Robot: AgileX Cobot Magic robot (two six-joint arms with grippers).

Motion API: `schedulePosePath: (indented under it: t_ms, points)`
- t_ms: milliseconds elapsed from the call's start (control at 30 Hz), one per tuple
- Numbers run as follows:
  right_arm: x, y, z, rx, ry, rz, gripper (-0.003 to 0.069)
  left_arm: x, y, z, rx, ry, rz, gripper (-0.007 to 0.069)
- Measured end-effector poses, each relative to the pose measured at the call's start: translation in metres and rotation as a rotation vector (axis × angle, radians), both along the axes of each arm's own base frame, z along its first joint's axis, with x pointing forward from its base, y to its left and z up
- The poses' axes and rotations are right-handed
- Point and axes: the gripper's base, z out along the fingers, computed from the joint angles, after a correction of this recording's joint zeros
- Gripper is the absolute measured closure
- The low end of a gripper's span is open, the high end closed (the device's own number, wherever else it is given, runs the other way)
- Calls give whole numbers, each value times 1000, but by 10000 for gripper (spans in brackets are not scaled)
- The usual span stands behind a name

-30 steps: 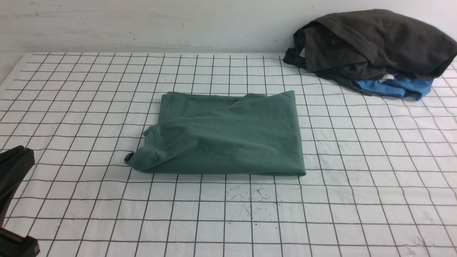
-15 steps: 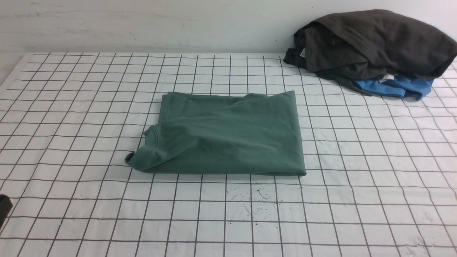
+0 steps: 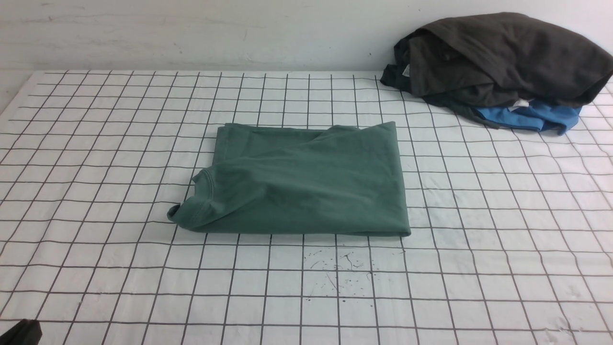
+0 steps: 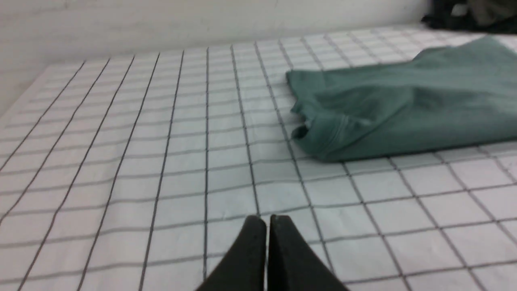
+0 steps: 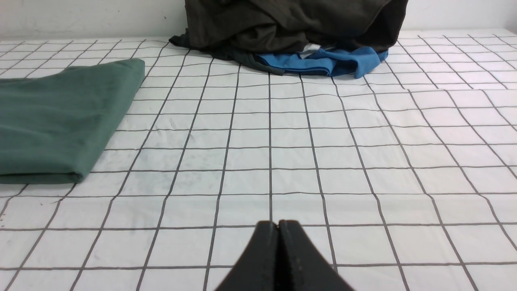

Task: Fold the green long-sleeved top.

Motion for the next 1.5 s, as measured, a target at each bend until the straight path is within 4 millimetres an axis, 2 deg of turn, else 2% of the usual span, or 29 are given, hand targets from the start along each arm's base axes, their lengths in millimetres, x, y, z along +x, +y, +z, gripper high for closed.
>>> schedulePosePath:
  t_ms: [267,567,1500]
  points:
    - [0,0,0,0,0,0,673,-1,1,-4,43,44,6,629]
    - [0,0,0,0,0,0,673,-1,1,-4,-50,57,30,629]
    - [0,0,0,0,0,0,673,-1,2,-4,-50,57,40,629]
